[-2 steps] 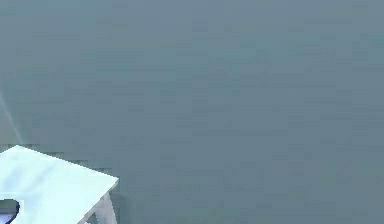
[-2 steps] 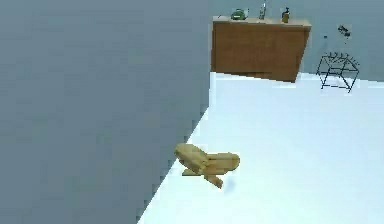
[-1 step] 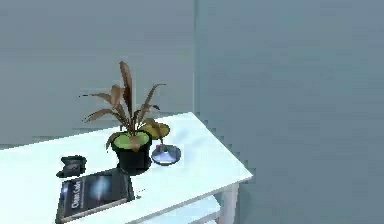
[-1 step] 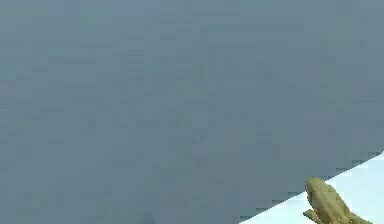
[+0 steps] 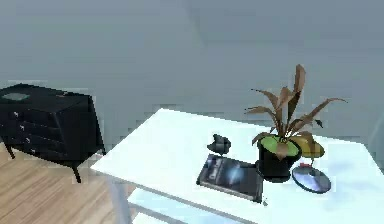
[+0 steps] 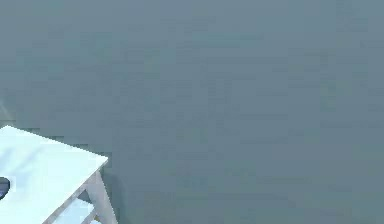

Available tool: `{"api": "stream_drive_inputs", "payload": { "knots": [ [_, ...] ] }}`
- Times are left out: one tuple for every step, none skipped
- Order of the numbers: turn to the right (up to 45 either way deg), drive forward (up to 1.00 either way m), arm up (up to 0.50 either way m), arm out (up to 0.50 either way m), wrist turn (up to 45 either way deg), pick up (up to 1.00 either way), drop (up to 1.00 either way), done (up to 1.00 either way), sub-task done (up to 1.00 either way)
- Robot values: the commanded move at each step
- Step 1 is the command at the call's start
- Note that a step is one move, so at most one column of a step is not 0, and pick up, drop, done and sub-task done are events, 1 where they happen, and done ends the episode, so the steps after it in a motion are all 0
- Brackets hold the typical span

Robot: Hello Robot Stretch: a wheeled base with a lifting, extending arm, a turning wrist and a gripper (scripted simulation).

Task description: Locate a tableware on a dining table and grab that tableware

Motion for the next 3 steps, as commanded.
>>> {"api": "stream_drive_inputs", "payload": {
  "knots": [
    [-45.0, 0.00, 0.00, 0.00, 0.0, 0.00, 0.00, 0.00, 0.00],
    [-12.0, 0.00, 0.00, 0.00, 0.0, 0.00, 0.00, 0.00, 0.00],
    [45.0, 0.00, 0.00, 0.00, 0.0, 0.00, 0.00, 0.00, 0.00]
  ]
}}
